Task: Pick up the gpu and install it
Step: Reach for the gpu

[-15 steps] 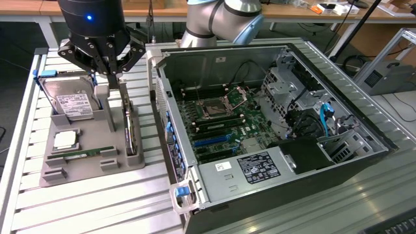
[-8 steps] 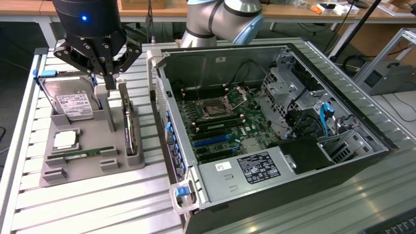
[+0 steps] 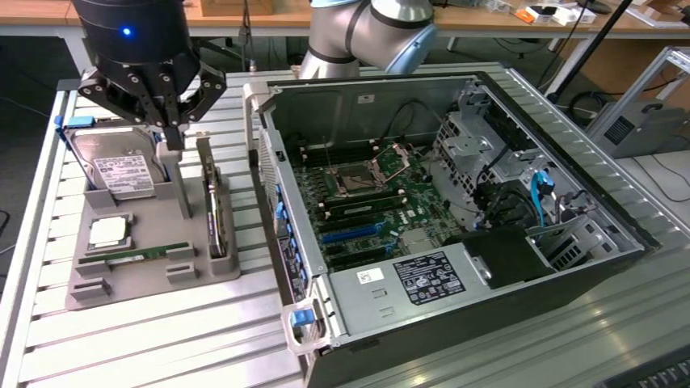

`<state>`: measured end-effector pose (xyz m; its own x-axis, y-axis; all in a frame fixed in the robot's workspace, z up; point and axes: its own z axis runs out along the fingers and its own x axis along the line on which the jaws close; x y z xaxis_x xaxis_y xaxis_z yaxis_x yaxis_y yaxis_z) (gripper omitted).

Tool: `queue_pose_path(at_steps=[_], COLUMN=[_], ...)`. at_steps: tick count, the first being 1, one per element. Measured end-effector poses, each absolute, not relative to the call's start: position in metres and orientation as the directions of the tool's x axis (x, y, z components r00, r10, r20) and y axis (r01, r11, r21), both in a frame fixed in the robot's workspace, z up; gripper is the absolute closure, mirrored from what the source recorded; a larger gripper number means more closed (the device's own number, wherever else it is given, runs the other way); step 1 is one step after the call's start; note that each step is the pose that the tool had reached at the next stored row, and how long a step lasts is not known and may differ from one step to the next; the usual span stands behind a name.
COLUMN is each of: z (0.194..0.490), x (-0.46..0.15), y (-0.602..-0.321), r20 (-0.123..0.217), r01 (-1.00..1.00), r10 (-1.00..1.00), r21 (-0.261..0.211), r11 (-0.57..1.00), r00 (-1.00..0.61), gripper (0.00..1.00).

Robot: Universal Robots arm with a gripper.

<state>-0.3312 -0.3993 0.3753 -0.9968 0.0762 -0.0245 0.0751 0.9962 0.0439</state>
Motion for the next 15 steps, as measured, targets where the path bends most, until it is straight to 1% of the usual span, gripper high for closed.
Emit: queue_pose_path(at_steps=[15], z=[0.373], x=[-0.348], y=[-0.399], r20=[-0.024], r01=[0.075], r10=[0.076], r21=[0.044], r11=[0.996], r00=[-0.997], gripper=[0.89])
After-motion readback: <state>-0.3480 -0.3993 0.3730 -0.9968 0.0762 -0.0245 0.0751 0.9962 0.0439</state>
